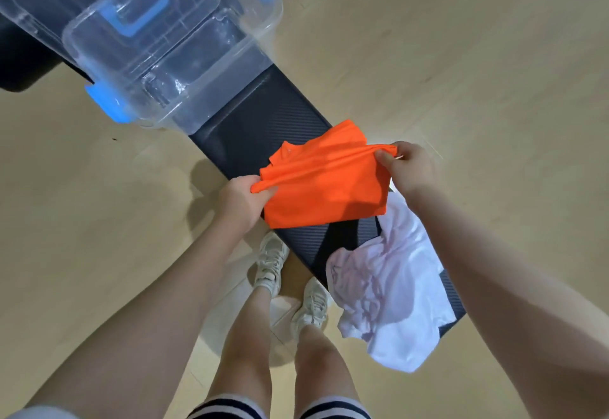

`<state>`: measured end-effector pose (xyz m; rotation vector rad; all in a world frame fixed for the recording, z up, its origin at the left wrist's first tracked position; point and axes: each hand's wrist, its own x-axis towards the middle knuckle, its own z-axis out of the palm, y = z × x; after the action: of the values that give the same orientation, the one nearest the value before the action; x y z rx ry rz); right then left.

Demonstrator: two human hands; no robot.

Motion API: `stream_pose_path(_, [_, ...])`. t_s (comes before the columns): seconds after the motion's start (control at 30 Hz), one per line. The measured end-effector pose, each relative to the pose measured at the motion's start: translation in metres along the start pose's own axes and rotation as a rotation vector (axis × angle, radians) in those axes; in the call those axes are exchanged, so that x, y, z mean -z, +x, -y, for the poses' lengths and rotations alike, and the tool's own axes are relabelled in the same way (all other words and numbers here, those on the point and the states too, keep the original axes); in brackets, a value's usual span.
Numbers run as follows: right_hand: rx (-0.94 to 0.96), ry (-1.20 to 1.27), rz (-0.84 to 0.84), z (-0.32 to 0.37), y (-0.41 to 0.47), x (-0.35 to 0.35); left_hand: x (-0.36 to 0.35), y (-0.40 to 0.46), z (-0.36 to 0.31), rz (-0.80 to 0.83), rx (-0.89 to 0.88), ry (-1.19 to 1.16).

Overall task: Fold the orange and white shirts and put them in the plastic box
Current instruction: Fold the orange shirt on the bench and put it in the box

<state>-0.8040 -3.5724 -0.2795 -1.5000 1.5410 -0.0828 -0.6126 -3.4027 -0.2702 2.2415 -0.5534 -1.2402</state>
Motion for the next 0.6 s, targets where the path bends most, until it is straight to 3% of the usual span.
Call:
stream_pose_path(0.2, [0.028,0.113,-0.038,0.002,0.046,-0.032,0.003,0.051,0.001,-0.11,0.144,-0.213])
stream_pose_path(0.4, [0.029,-0.024,-0.104,0.002,0.086,-0.061,-0.005,0.089,0.017,-0.268,0.055,0.09])
stream_pose_path(0.47, [0.01,-0.13,-0.164,0.001,0.09,-0.068,-0.01,0.092,0.02,-0.383,-0.024,0.222])
stream_pose_path(0.53, [0.002,-0.339,-0.288,-0.001,0.081,-0.075,-0.018,0.088,0.021,-0.452,-0.222,0.425])
stream_pose_path(0.6, [0.307,-0.474,-0.316,-0.006,0.059,-0.09,-0.038,0.078,0.027,-0.41,-0.487,0.608])
